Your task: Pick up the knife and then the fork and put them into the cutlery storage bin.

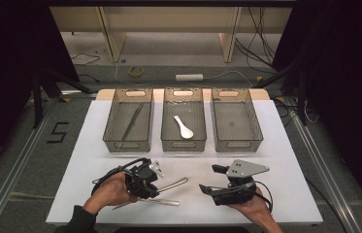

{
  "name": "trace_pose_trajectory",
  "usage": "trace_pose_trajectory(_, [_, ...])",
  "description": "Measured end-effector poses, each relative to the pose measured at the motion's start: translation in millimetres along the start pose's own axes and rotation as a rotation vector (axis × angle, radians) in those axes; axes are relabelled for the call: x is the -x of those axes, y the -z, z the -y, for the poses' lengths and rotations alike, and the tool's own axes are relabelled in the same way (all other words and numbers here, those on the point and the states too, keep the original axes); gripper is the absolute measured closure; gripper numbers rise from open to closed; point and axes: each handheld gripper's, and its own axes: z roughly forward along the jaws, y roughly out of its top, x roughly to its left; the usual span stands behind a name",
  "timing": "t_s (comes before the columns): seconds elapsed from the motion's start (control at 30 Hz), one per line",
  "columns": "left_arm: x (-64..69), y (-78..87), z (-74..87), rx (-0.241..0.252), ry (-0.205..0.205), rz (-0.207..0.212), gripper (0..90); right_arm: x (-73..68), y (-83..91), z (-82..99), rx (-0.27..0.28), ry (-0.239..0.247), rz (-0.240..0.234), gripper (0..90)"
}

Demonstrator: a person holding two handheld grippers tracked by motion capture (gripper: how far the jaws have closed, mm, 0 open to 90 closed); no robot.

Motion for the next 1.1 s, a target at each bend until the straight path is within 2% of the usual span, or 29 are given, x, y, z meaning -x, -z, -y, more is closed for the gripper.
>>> trace_pose_trajectory(0.07, [-1.6, -0.2, -2.7, -0.008, 0.0, 0.007, 79.6, -3.9, -3.4, -1.6, -0.016, 0.036, 0.003, 23.6])
trace_pose_trajectory(0.17, [-3.0, -1.4, -6.8, -0.015, -0.002, 0.012, 79.6, -8.3, -7.7, -3.6, -0.031, 0.063, -0.008, 23.4])
trace_pose_trajectory(0.5, [2.7, -4.2, -23.6, -0.023, -0.031, 0.038, 79.6, -25.3, -23.2, -7.2, -0.106, 0.209, -0.019, 22.6])
trace_pose_trajectory(0.63, [4.9, -6.2, -29.4, -0.03, -0.041, 0.048, 79.6, -29.7, -28.2, -8.5, -0.13, 0.235, -0.023, 22.9])
trace_pose_trajectory(0.93, [8.9, -6.9, -39.7, -0.035, -0.06, 0.065, 79.7, -39.9, -43.5, -6.7, -0.193, 0.369, 0.0, 26.0])
trace_pose_trajectory(1.1, [10.5, -5.7, -44.7, -0.032, -0.065, 0.075, 79.6, -43.8, -52.3, -6.1, -0.226, 0.417, 0.011, 28.8])
